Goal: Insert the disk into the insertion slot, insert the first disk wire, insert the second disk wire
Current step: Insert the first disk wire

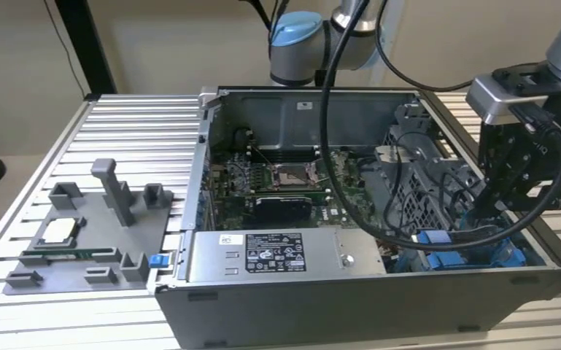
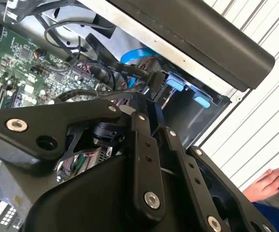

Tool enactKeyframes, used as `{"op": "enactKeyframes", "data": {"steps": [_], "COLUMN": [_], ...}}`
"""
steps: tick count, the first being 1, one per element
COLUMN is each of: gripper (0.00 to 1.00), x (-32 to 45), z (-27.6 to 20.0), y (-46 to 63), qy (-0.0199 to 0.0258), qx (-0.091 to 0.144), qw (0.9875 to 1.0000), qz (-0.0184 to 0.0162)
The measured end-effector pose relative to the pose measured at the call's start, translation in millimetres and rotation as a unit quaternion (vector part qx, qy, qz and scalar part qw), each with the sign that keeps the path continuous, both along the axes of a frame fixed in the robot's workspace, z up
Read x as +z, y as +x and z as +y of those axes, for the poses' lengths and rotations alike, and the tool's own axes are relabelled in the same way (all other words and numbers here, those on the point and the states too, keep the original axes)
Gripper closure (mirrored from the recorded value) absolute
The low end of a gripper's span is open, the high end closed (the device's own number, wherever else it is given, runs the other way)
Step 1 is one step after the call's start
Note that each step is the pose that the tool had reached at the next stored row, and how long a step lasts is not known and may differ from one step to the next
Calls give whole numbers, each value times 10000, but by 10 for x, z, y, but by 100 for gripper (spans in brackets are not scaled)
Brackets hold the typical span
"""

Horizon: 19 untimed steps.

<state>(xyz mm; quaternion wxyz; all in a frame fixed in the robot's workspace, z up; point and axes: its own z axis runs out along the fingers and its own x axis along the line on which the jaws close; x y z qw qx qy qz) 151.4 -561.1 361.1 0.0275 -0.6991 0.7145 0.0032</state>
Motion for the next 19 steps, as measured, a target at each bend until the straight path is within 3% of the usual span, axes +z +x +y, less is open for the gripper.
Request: {"op": "enactKeyframes", "data": {"steps": [3,9,19], "gripper": [100,100,100], "x": [-21,-76,-112], "z": [-2,-1,-5], "y": [4,5,44], "qy": [-48,-89,-90], "qx": [0,0,0], "qw": [10000,10000,10000], "qz": [1,3,17]}}
